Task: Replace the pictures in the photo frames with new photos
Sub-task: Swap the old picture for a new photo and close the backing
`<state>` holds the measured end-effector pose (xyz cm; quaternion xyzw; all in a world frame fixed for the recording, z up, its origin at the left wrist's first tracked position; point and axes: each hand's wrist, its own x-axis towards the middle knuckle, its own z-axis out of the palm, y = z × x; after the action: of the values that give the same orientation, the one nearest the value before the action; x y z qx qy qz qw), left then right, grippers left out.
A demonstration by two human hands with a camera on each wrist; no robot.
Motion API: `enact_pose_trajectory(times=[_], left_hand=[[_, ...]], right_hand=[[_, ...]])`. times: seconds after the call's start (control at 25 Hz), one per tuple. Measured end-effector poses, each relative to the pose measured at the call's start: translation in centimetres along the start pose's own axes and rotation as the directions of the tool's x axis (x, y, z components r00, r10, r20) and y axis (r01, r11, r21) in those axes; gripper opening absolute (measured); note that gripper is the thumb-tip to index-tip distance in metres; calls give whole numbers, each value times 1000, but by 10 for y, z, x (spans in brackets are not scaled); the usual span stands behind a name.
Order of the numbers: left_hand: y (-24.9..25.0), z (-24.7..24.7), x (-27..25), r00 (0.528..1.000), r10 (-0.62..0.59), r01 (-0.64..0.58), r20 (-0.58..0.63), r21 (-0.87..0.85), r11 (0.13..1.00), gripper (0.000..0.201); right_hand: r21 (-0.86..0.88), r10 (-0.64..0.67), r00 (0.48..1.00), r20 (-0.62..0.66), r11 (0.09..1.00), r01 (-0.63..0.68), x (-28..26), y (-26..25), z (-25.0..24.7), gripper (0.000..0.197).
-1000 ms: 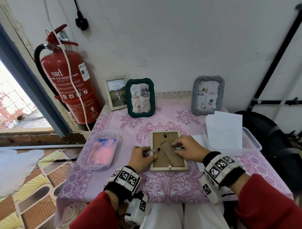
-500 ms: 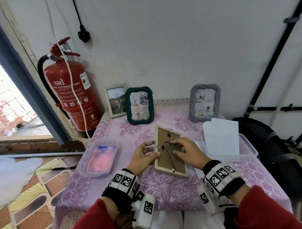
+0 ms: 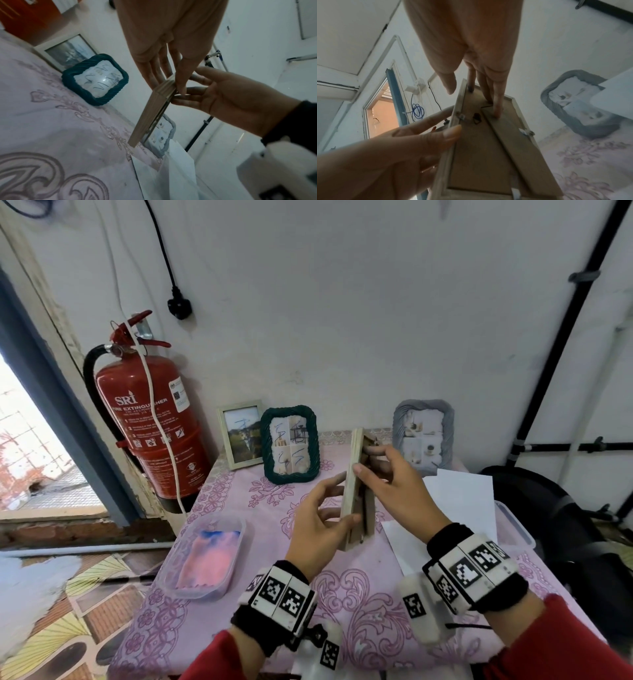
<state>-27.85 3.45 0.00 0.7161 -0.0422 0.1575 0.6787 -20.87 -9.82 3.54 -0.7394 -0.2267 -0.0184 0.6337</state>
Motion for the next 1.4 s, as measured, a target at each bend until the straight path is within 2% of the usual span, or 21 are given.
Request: enact_pose_trajectory(times=[0.24, 0.36, 0.48, 0.6, 0.68, 0.8, 0.96, 1.08, 1.2, 1.28, 1.4], left_hand=[[4, 10, -4, 993, 113, -110, -24, 81, 991, 53], [0, 10, -4, 990, 141, -141, 11, 87, 986, 52], [-6, 8, -2, 990, 133, -138, 52, 112, 984, 42], [-12, -2, 5, 993, 119, -112, -22, 211, 971, 38], [-15, -13, 12, 991, 102, -78, -88, 242, 967, 43], [-17, -24, 21, 994, 34, -19, -100, 149, 989, 50], [-18, -28, 21, 998, -34, 32, -57, -47, 998, 46], [-24, -25, 17, 995, -91, 87, -30, -102, 991, 40], [-34, -21, 12, 987, -152, 142, -61, -139, 980, 41], [-44, -21, 10, 981, -159, 143, -110, -145, 979, 39], [-60, -25, 8, 967, -179, 159, -180, -123, 980, 36]], right_hand=[[109, -44, 998, -55, 993, 50, -1, -16, -1, 24], [113, -61, 995, -85, 991, 70, -5, -18, -1, 25], [177, -57, 989, -140, 981, 82, -6, -19, -4, 24], [256, -35, 984, -175, 964, 79, -5, -19, -10, 18], [307, -5, 981, -193, 949, 65, -6, -17, -15, 16], [321, 40, 977, -210, 947, 30, -7, -11, -19, 21], [264, 41, 971, -234, 964, 23, -12, 1, -14, 19], [232, 40, 969, -243, 973, 18, -15, 9, -5, 21], [227, 86, 963, -255, 974, -27, -17, 19, 3, 23], [183, 107, 969, -222, 981, -66, -18, 28, 7, 28], [80, 188, 979, -83, 980, -181, -23, 47, 9, 42]])
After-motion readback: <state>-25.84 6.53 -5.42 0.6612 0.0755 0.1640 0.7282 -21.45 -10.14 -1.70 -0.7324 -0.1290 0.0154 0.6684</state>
